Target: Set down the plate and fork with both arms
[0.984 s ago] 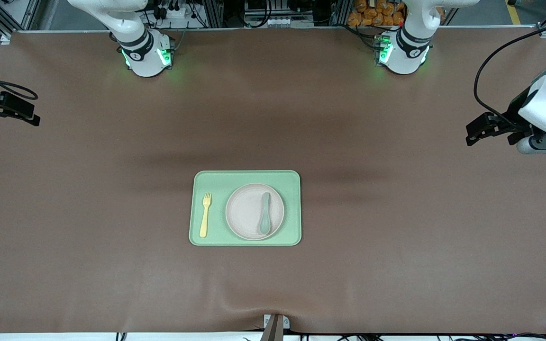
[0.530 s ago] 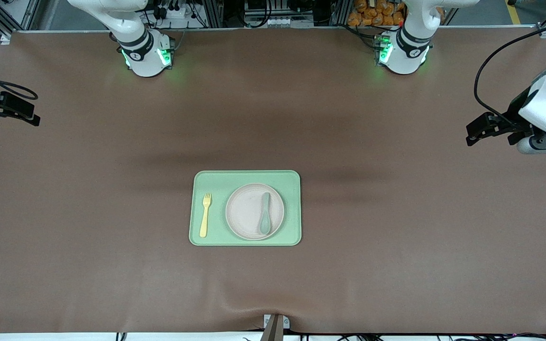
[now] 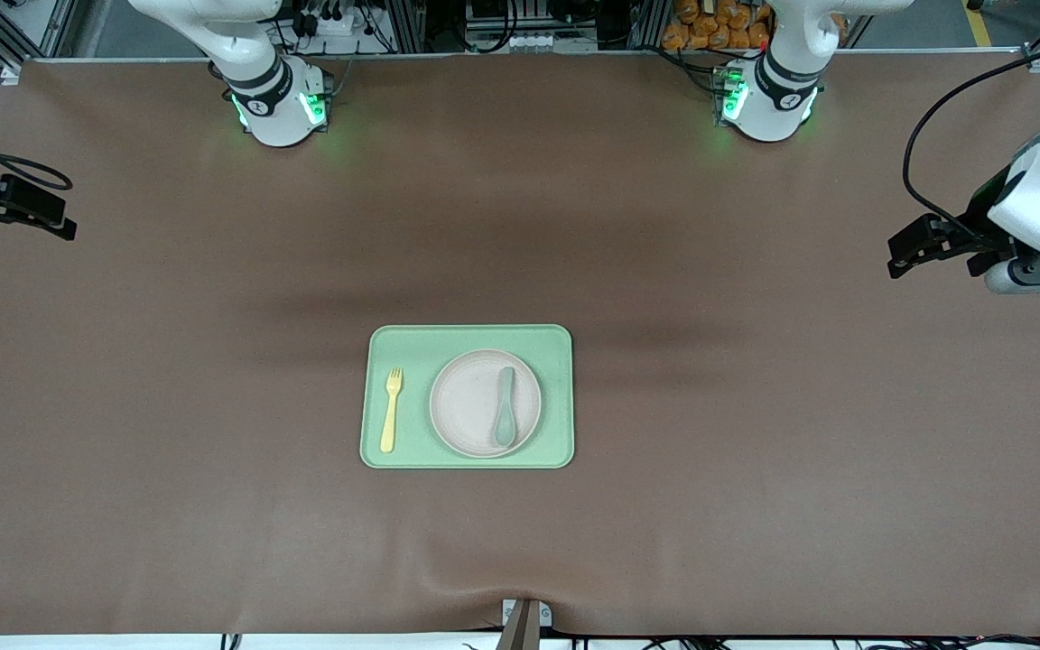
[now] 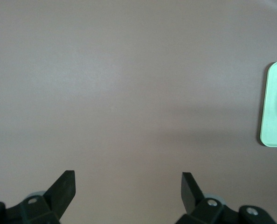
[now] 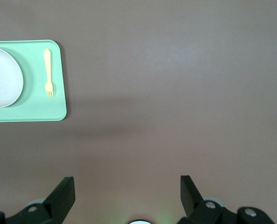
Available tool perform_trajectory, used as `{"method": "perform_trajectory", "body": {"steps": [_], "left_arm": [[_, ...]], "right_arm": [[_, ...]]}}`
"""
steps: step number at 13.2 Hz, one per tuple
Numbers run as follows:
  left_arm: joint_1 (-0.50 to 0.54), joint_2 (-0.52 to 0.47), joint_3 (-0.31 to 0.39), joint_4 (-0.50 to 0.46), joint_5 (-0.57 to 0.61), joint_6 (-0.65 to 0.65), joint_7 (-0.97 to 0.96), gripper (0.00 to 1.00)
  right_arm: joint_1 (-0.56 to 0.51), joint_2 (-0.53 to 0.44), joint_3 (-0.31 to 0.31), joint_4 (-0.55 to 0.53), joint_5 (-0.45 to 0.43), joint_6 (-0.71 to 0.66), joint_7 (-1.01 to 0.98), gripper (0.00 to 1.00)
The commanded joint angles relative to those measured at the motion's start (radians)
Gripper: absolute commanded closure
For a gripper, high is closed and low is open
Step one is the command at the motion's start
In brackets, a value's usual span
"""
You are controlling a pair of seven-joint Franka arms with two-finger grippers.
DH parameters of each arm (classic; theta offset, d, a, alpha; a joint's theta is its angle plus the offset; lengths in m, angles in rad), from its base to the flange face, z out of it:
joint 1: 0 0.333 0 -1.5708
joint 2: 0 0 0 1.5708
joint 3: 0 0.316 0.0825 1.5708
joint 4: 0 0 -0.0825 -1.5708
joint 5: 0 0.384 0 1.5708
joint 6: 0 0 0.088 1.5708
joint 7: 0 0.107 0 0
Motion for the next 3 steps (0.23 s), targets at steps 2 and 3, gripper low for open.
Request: {"method": "perform_trajectory", "body": {"steps": [2,3], "left_arm": [[-0.002,0.01,-0.002,0.016,-0.012,-0.013,0.014,0.0],[0.0,0.013,-0.002,0.021,-0.015,-0.013,0.017,0.0]], "right_arm": [[-0.019,-0.031,0.018,-0.028,-0.011,0.0,0.009,0.0],[-0.019,-0.031,0.018,-0.028,-0.011,0.0,0.009,0.0]]}}
